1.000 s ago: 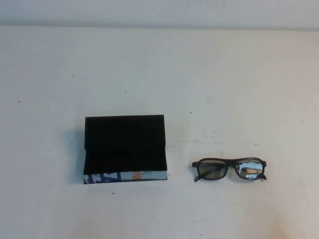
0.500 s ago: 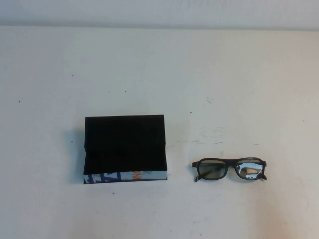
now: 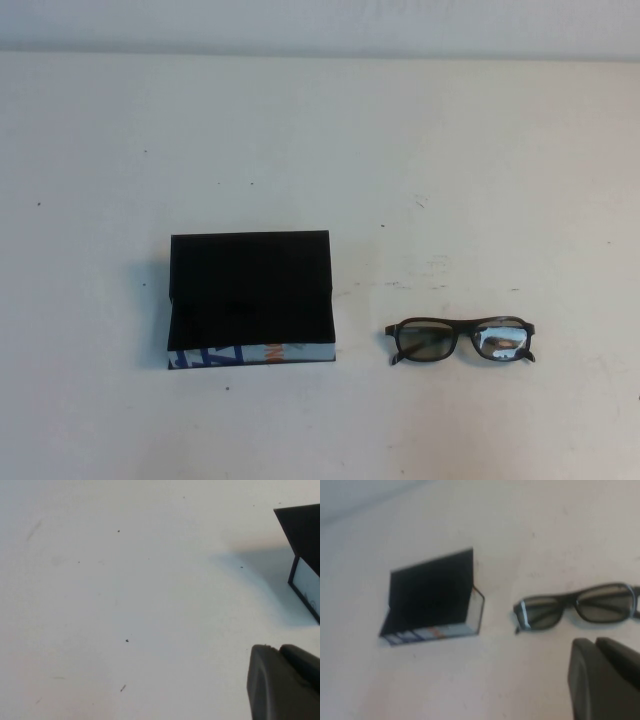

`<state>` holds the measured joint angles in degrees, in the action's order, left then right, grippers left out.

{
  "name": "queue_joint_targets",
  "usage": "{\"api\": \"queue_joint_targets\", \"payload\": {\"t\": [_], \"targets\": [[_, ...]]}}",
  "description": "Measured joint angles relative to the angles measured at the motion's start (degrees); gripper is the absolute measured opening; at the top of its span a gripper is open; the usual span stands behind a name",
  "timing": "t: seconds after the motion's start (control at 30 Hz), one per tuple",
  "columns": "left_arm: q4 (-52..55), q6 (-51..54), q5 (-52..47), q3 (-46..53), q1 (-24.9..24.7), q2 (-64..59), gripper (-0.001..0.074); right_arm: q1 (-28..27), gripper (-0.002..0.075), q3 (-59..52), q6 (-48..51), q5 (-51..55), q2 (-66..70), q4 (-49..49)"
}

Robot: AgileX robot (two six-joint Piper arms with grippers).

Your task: Return glasses to glasses case

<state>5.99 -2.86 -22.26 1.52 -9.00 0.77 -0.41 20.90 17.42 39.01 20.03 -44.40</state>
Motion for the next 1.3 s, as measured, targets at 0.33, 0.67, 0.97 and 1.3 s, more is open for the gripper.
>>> {"api": "queue_joint_targets", "payload": {"t": [0.33, 0.67, 0.97, 1.3], "targets": [[0.0, 0.0, 0.0, 0.0, 0.0, 0.0, -0.0004, 0.0, -0.0011, 12.77, 8.09, 16.42, 23.83, 8.9], [0.0, 0.0, 0.0, 0.0, 0.0, 0.0, -0.0004, 13.41, -0.0011, 18.99, 19.96, 17.09, 35.73, 16.04], [0.0, 0.0, 0.0, 0.0, 0.0, 0.0, -0.0004, 31.13, -0.0011, 32.22, 22.25, 17.07, 55.86, 36.78], [0.0, 0.0, 0.0, 0.0, 0.0, 0.0, -0.0004, 30.37, 0.0103, 45.27, 39.83, 16.41, 71.48, 41.31]]}}
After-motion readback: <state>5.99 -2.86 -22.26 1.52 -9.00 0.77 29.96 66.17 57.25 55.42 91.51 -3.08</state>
